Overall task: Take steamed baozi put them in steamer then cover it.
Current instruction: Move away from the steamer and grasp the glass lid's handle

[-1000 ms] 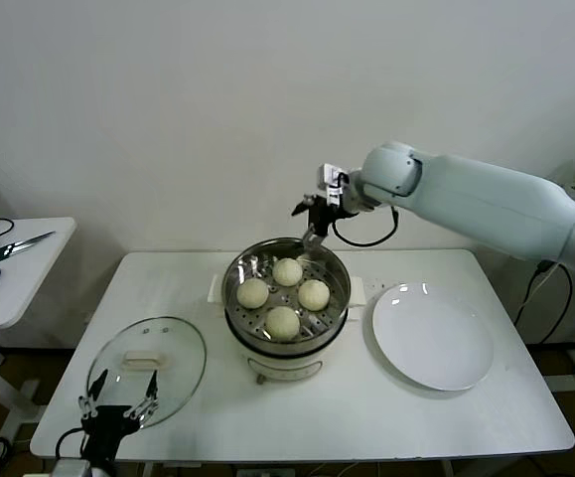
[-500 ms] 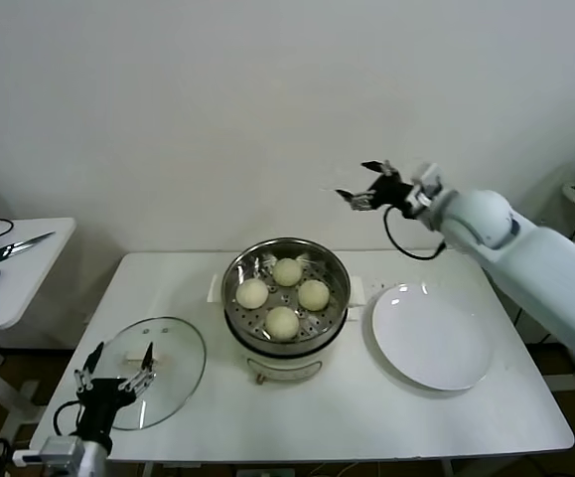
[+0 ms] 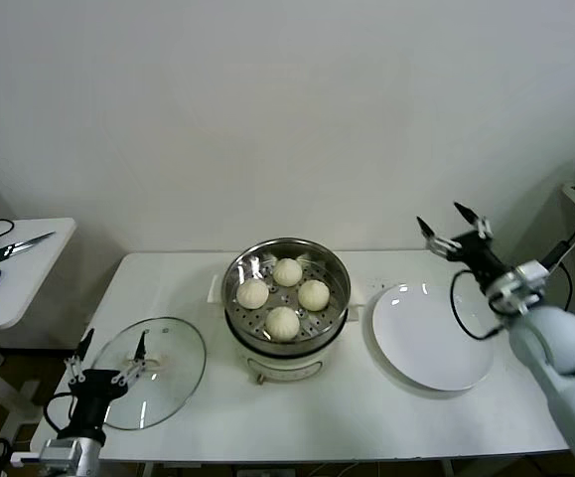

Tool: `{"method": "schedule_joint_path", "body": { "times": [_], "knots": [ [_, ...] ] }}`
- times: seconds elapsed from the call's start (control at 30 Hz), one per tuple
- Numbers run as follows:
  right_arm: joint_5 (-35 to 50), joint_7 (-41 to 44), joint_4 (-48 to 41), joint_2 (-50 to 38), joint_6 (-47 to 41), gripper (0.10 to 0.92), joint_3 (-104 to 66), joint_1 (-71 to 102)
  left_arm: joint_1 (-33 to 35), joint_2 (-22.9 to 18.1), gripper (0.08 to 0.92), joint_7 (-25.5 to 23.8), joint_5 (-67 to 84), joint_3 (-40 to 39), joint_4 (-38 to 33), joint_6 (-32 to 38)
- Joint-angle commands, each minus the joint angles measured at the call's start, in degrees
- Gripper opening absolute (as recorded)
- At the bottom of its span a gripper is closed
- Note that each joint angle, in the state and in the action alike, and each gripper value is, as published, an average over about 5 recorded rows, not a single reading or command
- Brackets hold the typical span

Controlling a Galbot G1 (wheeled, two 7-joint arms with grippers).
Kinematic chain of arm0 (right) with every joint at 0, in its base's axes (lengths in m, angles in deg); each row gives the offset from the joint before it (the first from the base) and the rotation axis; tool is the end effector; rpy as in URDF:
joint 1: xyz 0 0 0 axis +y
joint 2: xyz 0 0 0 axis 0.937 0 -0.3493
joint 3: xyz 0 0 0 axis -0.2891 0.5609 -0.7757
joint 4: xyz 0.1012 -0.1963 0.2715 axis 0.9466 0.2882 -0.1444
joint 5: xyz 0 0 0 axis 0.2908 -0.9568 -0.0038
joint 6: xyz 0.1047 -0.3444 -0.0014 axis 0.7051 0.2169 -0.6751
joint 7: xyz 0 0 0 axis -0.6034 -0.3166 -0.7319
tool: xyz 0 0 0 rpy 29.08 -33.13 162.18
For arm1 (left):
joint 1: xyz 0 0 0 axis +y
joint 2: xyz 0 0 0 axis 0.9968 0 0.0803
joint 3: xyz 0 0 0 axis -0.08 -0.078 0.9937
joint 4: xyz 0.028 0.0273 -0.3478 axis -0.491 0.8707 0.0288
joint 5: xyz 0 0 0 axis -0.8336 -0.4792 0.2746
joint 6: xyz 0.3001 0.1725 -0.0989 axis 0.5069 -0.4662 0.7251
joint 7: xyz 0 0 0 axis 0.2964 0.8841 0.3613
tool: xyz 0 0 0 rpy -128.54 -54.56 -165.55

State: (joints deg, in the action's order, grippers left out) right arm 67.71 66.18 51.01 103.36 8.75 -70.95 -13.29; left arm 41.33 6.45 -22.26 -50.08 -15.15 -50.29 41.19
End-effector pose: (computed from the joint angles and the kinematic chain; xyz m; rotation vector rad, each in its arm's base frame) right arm 0.3240 -0.1885 -0.2356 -0.3352 3.0323 -0.2335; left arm 0.1498 0.1096 -0.3143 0.1297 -3.0912 -0.4453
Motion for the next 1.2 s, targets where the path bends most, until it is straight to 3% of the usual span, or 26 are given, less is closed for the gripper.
{"method": "schedule_joint_path", "body": {
  "times": [0.03,0.27,0.33,0.47,0.53,0.67,0.8,0.93,1.2],
  "knots": [
    [-3.4,-0.1,5.4,14.7,13.1,0.823,-16.5,28.3,-0.7,0.8,0.823,0.3,-6.0,-0.1,1.5,5.2],
    [-5.2,0.2,5.2,20.9,19.4,0.823,-12.6,31.8,0.6,0.6,0.823,4.0,-15.9,0.3,1.8,10.2],
    [-6.6,-0.3,4.2,22.1,20.6,0.823,-10.8,32.2,0.8,0.5,0.823,8.5,-21.7,0.5,2.0,11.4],
    [-9.7,-1.3,1.7,23.8,22.0,0.823,-7.7,31.8,1.1,0.9,0.823,22.9,-41.9,1.4,2.6,12.0],
    [-10.1,-1.7,1.1,24.4,22.1,0.823,-6.7,31.3,1.9,1.5,0.823,26.2,-50.6,2.3,2.6,11.9],
    [-10.4,-2.1,0.8,25.0,22.1,0.823,-5.9,30.7,5.3,2.6,0.823,26.3,-62.5,2.1,4.1,10.5],
    [-10.5,-2.2,0.5,25.0,22.3,0.823,-5.8,30.7,7.1,3.2,0.823,25.2,-71.8,0.0,10.1,7.7],
    [-11.0,-2.2,0.0,25.2,22.8,0.823,-5.7,30.8,5.2,2.4,0.823,26.0,-73.9,-1.3,17.1,6.1],
    [-11.7,-2.2,0.2,25.8,23.6,0.823,-5.8,31.6,-2.6,-0.3,0.823,26.5,-77.0,-1.8,23.8,2.0]
  ]
}}
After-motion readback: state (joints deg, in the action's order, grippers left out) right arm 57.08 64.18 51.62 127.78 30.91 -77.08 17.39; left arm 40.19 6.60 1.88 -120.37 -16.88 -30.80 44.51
